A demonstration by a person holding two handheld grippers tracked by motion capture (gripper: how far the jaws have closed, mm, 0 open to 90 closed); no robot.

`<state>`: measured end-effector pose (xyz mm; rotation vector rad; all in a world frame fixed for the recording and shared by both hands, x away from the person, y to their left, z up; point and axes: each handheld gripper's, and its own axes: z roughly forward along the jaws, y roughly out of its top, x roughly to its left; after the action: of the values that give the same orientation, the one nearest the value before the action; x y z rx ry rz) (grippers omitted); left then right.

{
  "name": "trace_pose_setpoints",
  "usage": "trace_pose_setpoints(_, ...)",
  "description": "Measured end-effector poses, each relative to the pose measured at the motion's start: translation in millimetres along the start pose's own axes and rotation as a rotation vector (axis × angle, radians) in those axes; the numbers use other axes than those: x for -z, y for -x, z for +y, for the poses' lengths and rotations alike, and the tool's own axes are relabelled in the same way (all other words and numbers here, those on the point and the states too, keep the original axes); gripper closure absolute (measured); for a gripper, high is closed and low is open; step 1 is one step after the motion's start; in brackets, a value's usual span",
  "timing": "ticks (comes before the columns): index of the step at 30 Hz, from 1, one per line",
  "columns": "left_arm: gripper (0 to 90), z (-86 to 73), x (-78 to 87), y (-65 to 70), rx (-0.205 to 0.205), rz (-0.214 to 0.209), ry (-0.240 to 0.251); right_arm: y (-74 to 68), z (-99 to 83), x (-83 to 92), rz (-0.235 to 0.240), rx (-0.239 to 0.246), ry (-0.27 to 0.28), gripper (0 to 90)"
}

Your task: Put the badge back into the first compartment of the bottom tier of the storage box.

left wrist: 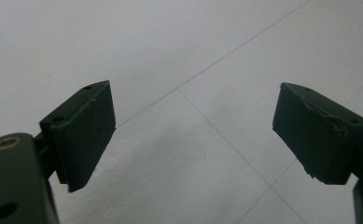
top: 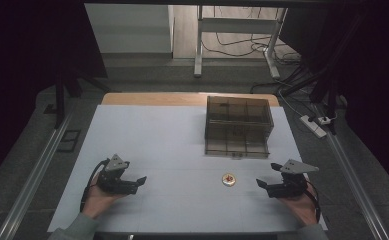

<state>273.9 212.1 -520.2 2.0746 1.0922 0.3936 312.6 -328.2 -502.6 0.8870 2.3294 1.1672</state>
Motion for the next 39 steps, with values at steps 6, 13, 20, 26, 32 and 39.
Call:
trace_pose_setpoints(6, 13.8, -0.1, 1.2, 0.1, 0.011, 0.009, -0.001, -1.4, 3.9, 0.2, 0.012, 0.008, 0.008, 15.2)
trace_pose_setpoints(13, 13.8, 0.0, 1.3, -0.5, 0.011, 0.015, -0.001, -6.2, 14.1, -3.6, 0.039, 0.024, 0.007, 15.2)
trace_pose_setpoints(20, 14.0, -0.1, 1.7, 0.6, 0.002, 0.017, -0.001, -12.3, 22.3, -7.2, 0.057, 0.043, -0.011, 15.3)
trace_pose_setpoints(26, 13.9, -0.4, 1.6, -0.3, 0.001, 0.018, -0.002, -16.1, 29.1, -10.8, 0.073, 0.051, -0.013, 15.5)
trace_pose_setpoints(32, 13.9, -0.1, 0.2, 0.3, -0.002, 0.019, -0.007, -20.8, 33.3, -16.0, 0.088, 0.059, -0.032, 15.5)
trace_pose_setpoints(39, 13.9, -0.2, 0.0, 0.3, -0.003, 0.023, -0.01, -22.6, 37.7, -17.3, 0.098, 0.057, -0.031, 15.5)
